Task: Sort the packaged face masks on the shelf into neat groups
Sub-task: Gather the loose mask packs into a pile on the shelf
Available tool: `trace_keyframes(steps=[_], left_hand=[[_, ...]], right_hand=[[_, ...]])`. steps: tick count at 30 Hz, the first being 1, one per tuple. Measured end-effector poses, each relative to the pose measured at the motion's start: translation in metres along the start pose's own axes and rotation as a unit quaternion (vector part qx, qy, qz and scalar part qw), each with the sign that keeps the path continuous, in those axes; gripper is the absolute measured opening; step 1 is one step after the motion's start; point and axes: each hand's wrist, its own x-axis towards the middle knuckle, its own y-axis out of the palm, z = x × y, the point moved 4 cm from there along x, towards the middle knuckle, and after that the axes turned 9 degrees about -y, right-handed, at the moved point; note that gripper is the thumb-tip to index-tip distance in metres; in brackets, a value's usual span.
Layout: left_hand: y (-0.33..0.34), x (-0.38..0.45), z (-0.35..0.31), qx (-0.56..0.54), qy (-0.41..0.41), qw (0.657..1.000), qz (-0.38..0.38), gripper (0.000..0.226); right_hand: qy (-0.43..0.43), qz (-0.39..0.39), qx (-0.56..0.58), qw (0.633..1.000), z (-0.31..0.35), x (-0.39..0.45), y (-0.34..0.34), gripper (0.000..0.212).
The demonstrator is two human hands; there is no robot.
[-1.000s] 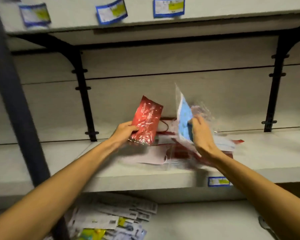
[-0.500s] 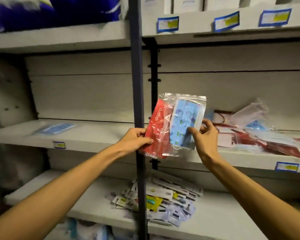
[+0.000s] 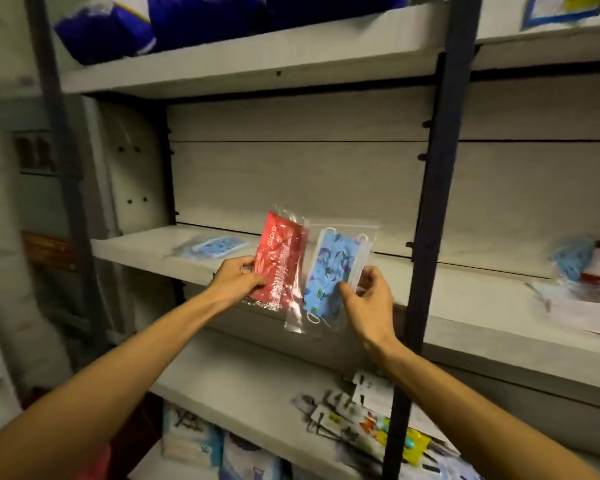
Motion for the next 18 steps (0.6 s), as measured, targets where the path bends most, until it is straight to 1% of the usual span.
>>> trace_keyframes(steps=[3,5,9,10,12,14,16,18], left_hand=[[-0.025,0.035,0.003,0.025,-0.009,1.0,-0.009,0.032],[-0.037,0.06,0.002,0.029,-0.008,0.999,-0.016,0.034],[-0.063,0.113,0.011,0.049,-0.019,0.998,-0.043,0.037],[-0.072,0.124,0.014,0.048,-0.024,0.997,-0.053,0.035],[-0.092,0.143,0.021,0.052,-0.029,0.995,-0.083,0.02],[-0.115,0.161,0.028,0.055,-0.034,0.99,-0.124,0.012],[-0.138,0.178,0.035,0.052,-0.041,0.983,-0.169,0.019],[-0.159,0.192,0.043,0.034,-0.049,0.977,-0.203,0.018]], right_hand=[[0.02,-0.031,0.003,0.999,-0.008,0.035,0.034,0.027],[0.027,-0.031,-0.004,0.999,-0.012,0.057,0.054,0.028],[0.045,0.001,0.008,0.999,-0.031,0.098,0.099,0.036],[0.054,0.011,0.019,0.998,-0.036,0.106,0.111,0.037],[0.073,0.029,0.052,0.996,-0.045,0.121,0.136,0.032],[0.099,0.041,0.078,0.991,-0.049,0.131,0.16,0.032],[0.132,0.056,0.084,0.986,-0.052,0.138,0.184,0.029],[0.169,0.06,0.099,0.979,-0.057,0.145,0.206,0.032]])
